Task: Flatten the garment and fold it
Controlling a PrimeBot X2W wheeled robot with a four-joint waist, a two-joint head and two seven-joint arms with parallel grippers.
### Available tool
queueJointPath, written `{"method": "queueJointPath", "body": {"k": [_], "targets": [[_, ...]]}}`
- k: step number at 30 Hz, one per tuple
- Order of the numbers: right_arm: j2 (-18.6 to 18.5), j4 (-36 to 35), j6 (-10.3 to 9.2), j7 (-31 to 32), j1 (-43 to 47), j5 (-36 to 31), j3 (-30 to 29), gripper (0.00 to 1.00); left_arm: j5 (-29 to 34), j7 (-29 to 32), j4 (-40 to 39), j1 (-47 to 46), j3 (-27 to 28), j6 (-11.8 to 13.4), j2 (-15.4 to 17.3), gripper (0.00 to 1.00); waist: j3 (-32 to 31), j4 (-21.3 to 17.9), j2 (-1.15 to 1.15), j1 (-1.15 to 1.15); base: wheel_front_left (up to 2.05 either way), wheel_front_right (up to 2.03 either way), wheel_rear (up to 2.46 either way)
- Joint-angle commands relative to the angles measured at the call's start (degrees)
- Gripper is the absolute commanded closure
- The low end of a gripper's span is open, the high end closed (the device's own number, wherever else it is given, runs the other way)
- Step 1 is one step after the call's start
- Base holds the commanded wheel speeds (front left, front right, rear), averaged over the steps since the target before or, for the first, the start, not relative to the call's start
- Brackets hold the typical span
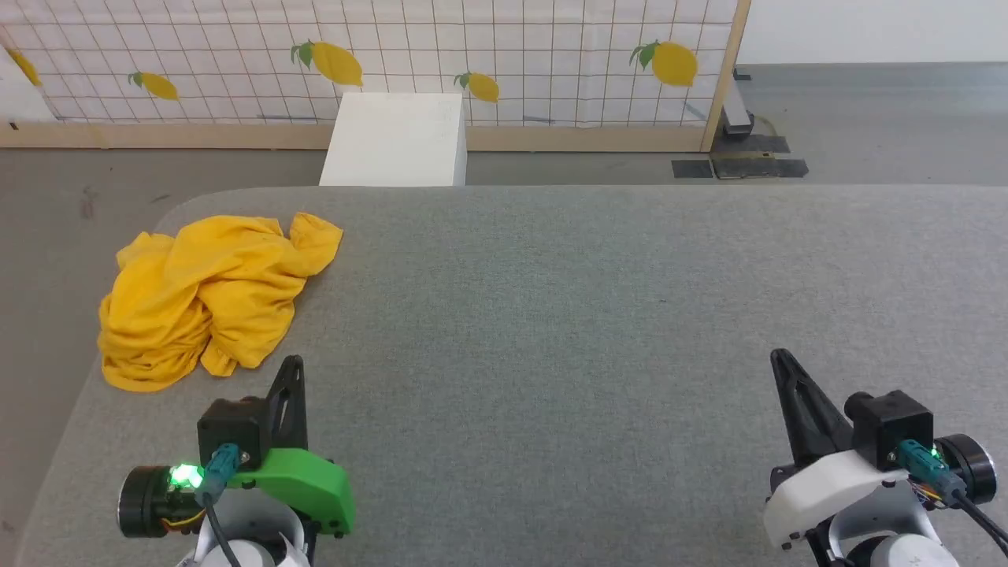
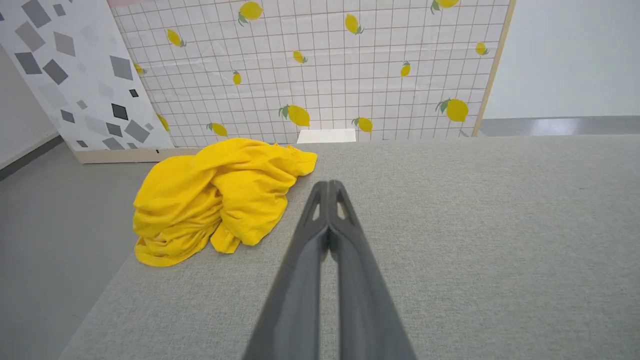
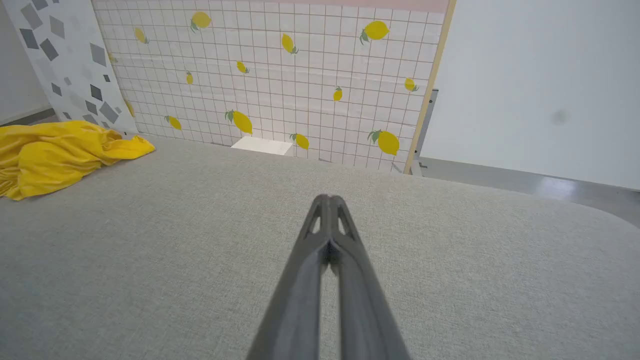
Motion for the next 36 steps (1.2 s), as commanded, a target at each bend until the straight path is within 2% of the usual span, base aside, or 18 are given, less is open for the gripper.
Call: {"method": "queueJointPath", "body": {"k": [1, 21, 22, 36], "targets": [[0.08, 0.10, -0.09, 0.16, -0.94, -0.28, 0.08, 1.00, 0.73, 0.08, -0.15, 0.67, 0.21, 0.39, -0.24, 1.00, 0.00, 0.00, 0.00, 0.00, 0.00, 0.00, 0.00], [0.08, 0.10, -0.09, 0.16, -0.94, -0.28, 0.08, 1.00, 0.73, 0.08, -0.15, 0.67, 0.21, 0.39, -0.24, 1.00, 0.00, 0.00, 0.00, 0.00, 0.00, 0.00, 0.00], [0.00, 0.00, 0.00, 0.00, 0.00, 0.00, 0.01, 0.00, 0.00, 0.00, 0.00, 0.00, -0.01, -0.01, 0.00, 0.00, 0.00, 0.00, 0.00, 0.00, 0.00, 0.00, 0.00], [0.00, 0.53, -0.01, -0.97, -0.19, 0.43, -0.44, 0.00, -1.24, -1.37, 1.60, -0.69, -1.44, 1.03, 0.09, 0.00, -0.17, 1.25, 0.00, 0.00, 0.00, 0.00, 0.00]]}}
